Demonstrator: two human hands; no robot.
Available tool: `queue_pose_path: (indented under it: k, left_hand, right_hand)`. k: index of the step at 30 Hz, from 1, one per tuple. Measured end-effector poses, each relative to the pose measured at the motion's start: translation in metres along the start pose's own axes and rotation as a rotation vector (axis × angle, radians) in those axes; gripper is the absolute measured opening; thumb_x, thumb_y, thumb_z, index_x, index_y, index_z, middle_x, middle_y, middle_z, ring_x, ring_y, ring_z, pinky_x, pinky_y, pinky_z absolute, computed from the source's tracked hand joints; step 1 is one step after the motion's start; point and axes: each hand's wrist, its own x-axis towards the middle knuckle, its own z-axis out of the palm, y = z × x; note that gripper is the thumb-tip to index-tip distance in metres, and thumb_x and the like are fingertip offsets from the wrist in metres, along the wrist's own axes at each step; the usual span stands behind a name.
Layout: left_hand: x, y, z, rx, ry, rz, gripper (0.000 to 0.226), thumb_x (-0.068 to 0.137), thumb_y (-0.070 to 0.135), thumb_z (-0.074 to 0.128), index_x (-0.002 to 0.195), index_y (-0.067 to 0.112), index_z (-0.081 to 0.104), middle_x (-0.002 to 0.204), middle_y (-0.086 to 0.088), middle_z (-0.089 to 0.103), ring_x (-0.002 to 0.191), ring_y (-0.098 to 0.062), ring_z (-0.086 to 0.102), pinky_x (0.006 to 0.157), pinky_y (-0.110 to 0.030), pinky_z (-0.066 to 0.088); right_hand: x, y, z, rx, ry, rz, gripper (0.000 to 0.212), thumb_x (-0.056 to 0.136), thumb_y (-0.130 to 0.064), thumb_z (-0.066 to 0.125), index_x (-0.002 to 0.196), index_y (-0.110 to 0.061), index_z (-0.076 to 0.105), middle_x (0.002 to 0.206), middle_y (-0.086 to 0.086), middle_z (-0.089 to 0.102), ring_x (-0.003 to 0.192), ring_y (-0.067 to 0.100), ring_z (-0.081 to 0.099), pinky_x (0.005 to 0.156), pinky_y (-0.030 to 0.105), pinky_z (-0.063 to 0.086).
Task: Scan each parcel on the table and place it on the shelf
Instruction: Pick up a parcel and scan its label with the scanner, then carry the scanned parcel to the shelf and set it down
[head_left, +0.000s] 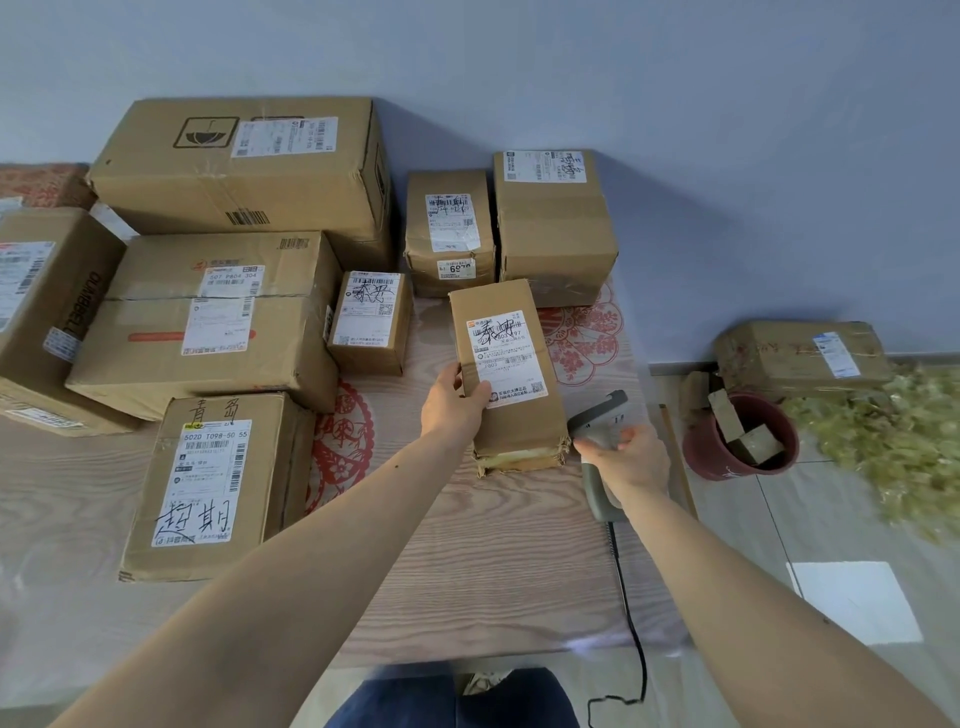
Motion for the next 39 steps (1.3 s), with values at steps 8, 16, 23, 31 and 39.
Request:
queue_pose_path:
  k: [8,16,23,31,39]
  left_hand:
    - [0.002,0.003,-0.002,0.018,-0.003,-0.011,0.048,0.093,0.031,0.059,0.139,0.023,0.05,0.135,0.002,0.059,0.118,-0.021,0.057,0.1,-0.046,0.049]
    - [0.006,0.004,0.0,0.081,-0.09,-0.076,0.045,0.095,0.037,0.057,0.133,0.013,0.049,0.123,-0.004,0.061,0.111,-0.027,0.059,0.093,-0.042,0.052]
    - [0.012,0.005,0.0,0.111,-0.146,-0.095,0.046,0.091,0.035,0.062,0.131,0.014,0.051,0.124,-0.007,0.063,0.112,-0.03,0.061,0.095,-0.05,0.053]
    - [0.007,0.005,-0.02,0.119,-0.166,-0.058,0.055,0.082,0.04,0.065,0.13,0.017,0.053,0.122,-0.006,0.065,0.108,-0.03,0.063,0.092,-0.049,0.055]
    - [-0.021,0.024,-0.062,0.172,-0.108,0.064,0.044,0.093,0.034,0.059,0.131,0.013,0.05,0.121,-0.007,0.063,0.11,-0.03,0.061,0.092,-0.048,0.054]
  right_hand:
    - [-0.012,-0.025,0.002,0.14,0.226,-0.134,0.046,0.081,-0.04,0.075,0.11,-0.01,0.055,0.108,0.006,0.057,0.099,0.024,0.058,0.076,0.031,0.039]
    - [-0.014,-0.068,0.021,0.036,-0.229,-0.258,0.089,0.083,-0.074,0.047,0.148,-0.013,0.038,0.148,0.004,0.049,0.136,0.028,0.045,0.11,0.05,0.039]
    - [-0.009,-0.075,0.03,-0.048,-0.26,-0.305,0.043,0.102,-0.04,0.046,0.13,-0.008,0.056,0.125,0.008,0.064,0.113,0.027,0.059,0.096,0.04,0.046]
    - [-0.021,-0.081,0.032,-0.066,-0.239,-0.329,0.041,0.101,-0.039,0.048,0.129,-0.01,0.058,0.121,0.007,0.065,0.111,0.028,0.059,0.097,0.046,0.048]
    - [-0.052,-0.098,0.034,-0.023,-0.206,-0.419,0.034,0.1,-0.04,0.05,0.117,-0.013,0.062,0.11,0.003,0.066,0.101,0.023,0.061,0.088,0.038,0.049]
